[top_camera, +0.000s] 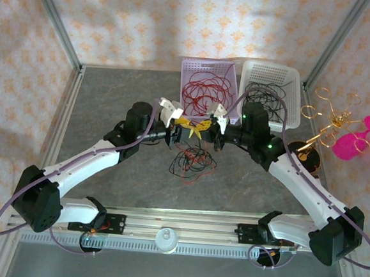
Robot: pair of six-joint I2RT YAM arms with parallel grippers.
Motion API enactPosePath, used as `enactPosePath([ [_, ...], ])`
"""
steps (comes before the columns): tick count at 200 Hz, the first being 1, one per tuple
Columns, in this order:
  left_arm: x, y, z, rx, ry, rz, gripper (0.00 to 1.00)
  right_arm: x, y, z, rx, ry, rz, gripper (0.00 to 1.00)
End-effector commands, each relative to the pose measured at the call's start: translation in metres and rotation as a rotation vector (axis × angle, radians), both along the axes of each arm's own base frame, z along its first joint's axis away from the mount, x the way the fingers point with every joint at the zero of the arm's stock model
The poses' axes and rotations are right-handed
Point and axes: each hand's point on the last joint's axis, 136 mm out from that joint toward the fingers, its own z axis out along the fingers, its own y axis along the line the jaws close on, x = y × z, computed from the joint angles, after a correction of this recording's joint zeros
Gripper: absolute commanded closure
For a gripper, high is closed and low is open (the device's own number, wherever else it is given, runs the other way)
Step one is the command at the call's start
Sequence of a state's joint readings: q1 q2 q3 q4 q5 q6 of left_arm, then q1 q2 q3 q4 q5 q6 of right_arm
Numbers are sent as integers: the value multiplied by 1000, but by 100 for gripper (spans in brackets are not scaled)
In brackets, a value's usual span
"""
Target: Untangle the cables
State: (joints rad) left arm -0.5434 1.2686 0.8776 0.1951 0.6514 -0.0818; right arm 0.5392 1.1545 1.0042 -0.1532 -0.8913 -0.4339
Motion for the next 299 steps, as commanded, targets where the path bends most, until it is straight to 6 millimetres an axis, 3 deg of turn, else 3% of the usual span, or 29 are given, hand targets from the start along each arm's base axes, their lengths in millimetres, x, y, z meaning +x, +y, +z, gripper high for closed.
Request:
enactPosePath([
  [1,3,5,36,-29,-110,30,60,-1,1,12,23,-29,17,100],
  [31,-1,8,39,-24,-118,32,56,0,0,11,21,-26,15,100],
  [65,-12,6,36,-23,-120,-17,38,2,0,8,16,-28,6,100],
  [102,-26,7,24,0,-95,-60,29,3,1,6,14,-24,5,100],
  [125,-20,15,24,2,-99,8,29,3,2,5,15,-21,10,100],
  [142,-7,22,24,19,-98,85,38,3,3,6,21,-17,15,100],
  [220,2,7,21,23,-66,44,38,0,2,7,21,-14,21,100],
  [245,3,1,28,-12,-86,30,47,0,3,5,20,-8,28,100],
  [279,3,-15,37,-55,-116,-9,77,0,4,3,25,0,30,100],
  [299,5,-15,37,-59,-134,19,94,1,2,-1,9,2,15,100],
])
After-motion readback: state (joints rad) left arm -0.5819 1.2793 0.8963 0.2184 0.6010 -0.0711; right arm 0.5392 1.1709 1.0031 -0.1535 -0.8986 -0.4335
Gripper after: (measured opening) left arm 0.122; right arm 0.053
